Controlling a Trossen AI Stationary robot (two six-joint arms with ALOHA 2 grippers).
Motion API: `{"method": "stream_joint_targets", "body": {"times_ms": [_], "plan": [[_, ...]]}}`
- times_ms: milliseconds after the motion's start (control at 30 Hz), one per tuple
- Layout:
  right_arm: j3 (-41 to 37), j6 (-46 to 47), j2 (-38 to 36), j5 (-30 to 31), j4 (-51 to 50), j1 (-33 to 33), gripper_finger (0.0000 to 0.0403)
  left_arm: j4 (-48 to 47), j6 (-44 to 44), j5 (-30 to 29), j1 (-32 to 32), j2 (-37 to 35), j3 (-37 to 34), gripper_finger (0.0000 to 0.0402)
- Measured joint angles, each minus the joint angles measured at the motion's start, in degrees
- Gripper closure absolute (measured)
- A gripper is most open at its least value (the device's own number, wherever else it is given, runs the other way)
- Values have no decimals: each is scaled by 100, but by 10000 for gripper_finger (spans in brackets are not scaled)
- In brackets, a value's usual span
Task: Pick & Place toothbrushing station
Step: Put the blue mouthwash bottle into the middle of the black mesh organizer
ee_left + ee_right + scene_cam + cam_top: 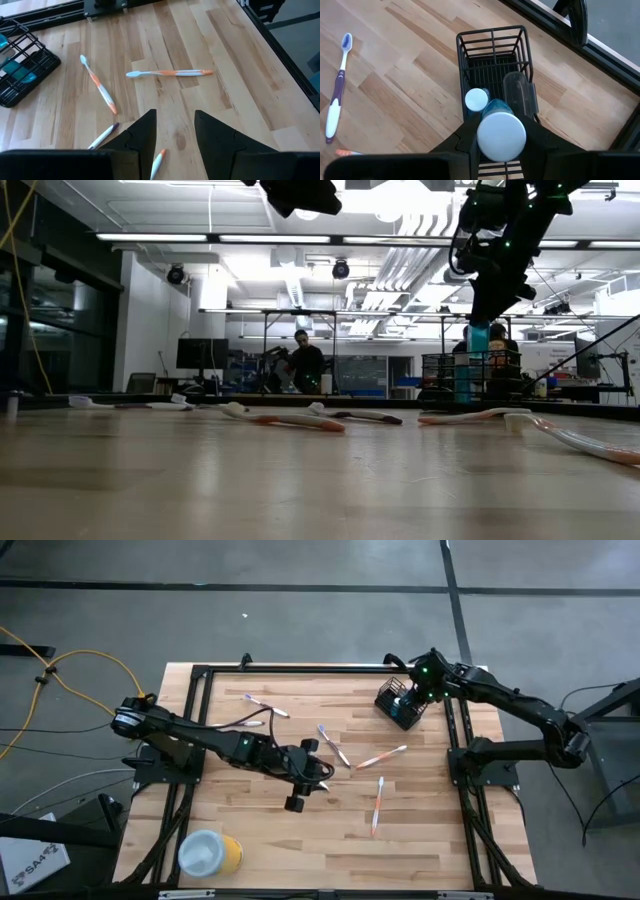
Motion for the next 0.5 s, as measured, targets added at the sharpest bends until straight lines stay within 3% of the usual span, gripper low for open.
{"method": "stream_joint_targets", "body": {"times_ms": [500], "plan": [[0, -150, 612, -49, 245, -1, 316, 0, -15, -11, 0, 0, 0, 272]]}}
